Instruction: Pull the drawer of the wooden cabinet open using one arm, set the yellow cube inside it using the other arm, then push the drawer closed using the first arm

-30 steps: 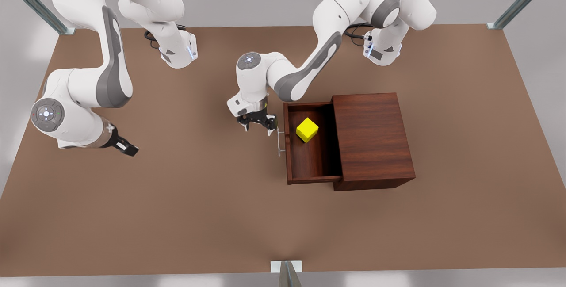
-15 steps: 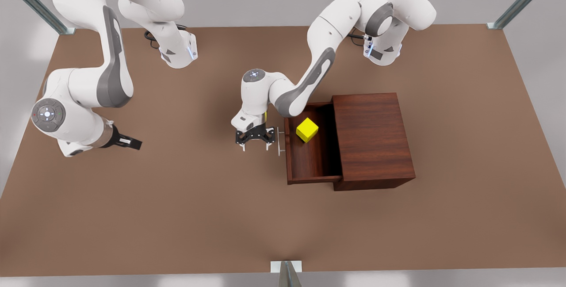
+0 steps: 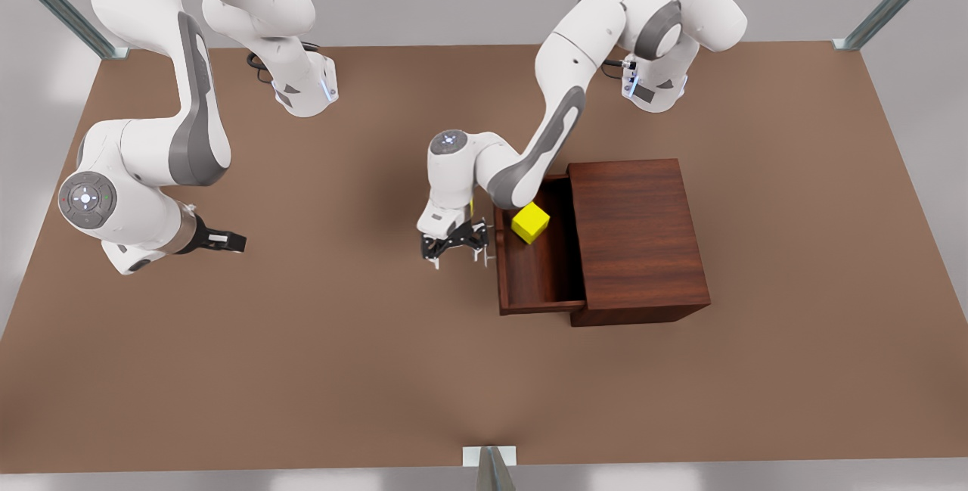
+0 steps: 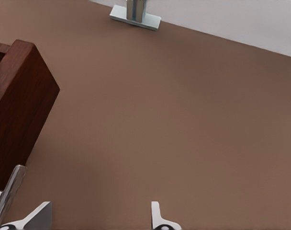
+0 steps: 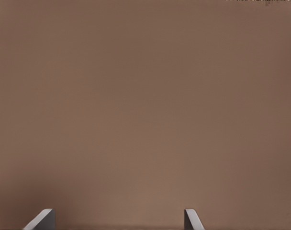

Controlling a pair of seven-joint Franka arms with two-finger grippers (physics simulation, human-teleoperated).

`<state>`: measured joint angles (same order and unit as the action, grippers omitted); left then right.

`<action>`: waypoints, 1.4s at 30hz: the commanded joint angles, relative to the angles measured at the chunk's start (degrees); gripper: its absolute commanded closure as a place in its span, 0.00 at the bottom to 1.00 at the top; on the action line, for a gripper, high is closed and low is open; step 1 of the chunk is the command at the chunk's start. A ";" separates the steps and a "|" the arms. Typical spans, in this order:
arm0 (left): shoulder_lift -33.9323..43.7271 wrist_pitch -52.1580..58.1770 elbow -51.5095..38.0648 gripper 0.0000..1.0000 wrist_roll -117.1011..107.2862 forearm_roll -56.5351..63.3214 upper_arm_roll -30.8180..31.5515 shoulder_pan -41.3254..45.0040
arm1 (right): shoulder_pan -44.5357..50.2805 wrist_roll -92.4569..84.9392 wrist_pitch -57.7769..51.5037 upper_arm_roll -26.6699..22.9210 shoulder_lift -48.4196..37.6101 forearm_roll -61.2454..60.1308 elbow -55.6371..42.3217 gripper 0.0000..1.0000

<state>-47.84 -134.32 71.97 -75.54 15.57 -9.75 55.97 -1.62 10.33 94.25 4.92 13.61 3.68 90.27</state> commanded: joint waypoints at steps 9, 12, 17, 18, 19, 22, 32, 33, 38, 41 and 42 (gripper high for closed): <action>3.19 2.92 3.53 0.00 -5.15 -1.32 0.08 -0.16 | -0.05 -5.76 -0.03 0.00 0.01 0.02 -0.09 0.00; 3.11 4.67 3.27 0.00 -5.06 -3.17 0.17 -0.07 | -0.05 -5.76 -0.03 0.00 0.01 0.10 -0.09 0.00; 2.75 7.14 2.83 0.00 -1.02 -8.01 0.52 -0.86 | -0.05 -5.67 0.06 0.00 0.01 0.02 -0.18 0.00; 2.75 8.54 2.91 0.00 -1.02 -8.18 0.52 -0.77 | -0.05 -5.67 0.06 0.00 0.01 0.02 -0.09 0.00; 2.84 10.83 2.83 0.00 0.74 -8.36 0.61 -0.77 | -0.05 -5.67 0.06 0.00 0.01 0.02 -0.18 0.00; 3.19 16.19 2.74 0.00 3.46 -8.89 0.61 -0.42 | -0.05 -5.76 0.06 0.00 0.01 0.10 -0.18 0.00; 5.48 19.09 2.74 0.00 6.10 -10.03 0.61 -1.65 | -0.14 -6.02 0.06 0.00 0.01 0.10 -0.18 0.00; 5.48 18.74 2.74 0.00 6.28 -9.77 0.61 -2.18 | -0.14 -6.20 0.06 0.00 0.01 0.10 -0.18 0.00; 5.30 18.12 2.74 0.00 15.33 -8.98 0.08 -2.79 | -0.14 -6.29 0.06 0.00 0.01 0.10 -0.18 0.00; 5.48 18.74 3.18 0.00 17.44 -8.97 0.08 -3.23 | -0.22 -6.37 0.06 -0.08 0.01 0.19 -0.18 0.00; 5.57 18.74 3.26 0.00 17.70 -8.97 0.08 -3.32 | -0.22 -6.37 0.06 -0.08 0.10 0.10 -0.18 0.00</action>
<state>-42.42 -116.04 75.19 -68.50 6.46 -9.65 52.75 -1.85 4.90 94.33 4.84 13.75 3.82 90.12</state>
